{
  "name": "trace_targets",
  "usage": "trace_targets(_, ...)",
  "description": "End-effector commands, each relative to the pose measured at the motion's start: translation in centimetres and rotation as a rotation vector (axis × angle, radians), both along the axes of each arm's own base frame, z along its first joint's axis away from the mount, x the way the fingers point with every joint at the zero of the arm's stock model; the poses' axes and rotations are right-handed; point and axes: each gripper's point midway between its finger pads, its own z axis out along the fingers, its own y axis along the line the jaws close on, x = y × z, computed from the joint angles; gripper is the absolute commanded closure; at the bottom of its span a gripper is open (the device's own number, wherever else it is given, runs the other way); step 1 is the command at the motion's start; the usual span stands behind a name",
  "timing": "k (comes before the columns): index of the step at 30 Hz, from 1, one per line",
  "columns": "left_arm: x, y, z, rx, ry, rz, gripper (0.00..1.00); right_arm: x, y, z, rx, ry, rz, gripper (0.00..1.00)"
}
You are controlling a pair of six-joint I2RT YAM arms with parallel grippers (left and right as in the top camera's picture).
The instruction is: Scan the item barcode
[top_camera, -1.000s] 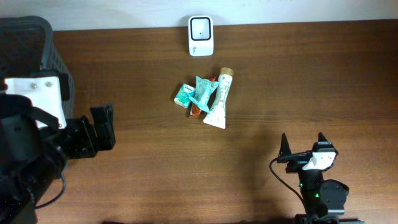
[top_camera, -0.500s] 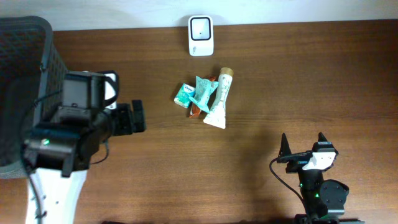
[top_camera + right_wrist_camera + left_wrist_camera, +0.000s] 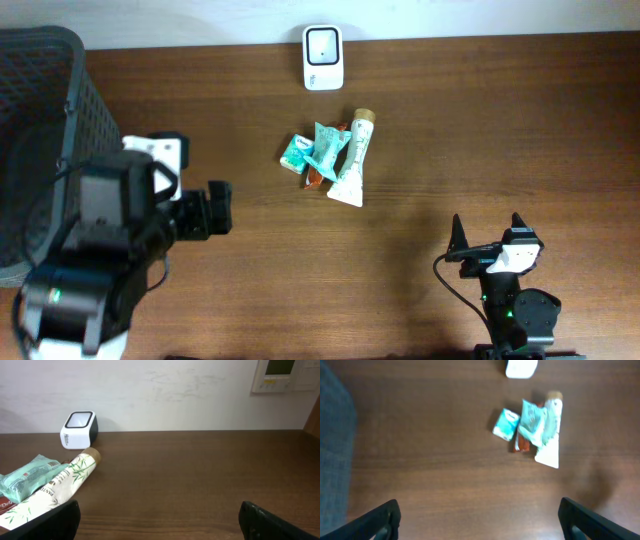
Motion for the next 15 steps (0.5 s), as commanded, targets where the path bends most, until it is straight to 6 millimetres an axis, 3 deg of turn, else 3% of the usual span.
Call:
trace_targets(1,-0.47,1.51,1.01,0.061,-0.054,0.045,0.01,-0.01,0.13,-0.28,0.004,0.003,0.004,0.01)
trace_targets(15,-0.39,1.25,1.11,0.050,-0.058,0.035,0.01,-0.01,0.13,-0.28,0.004,0.003,0.004,0.01)
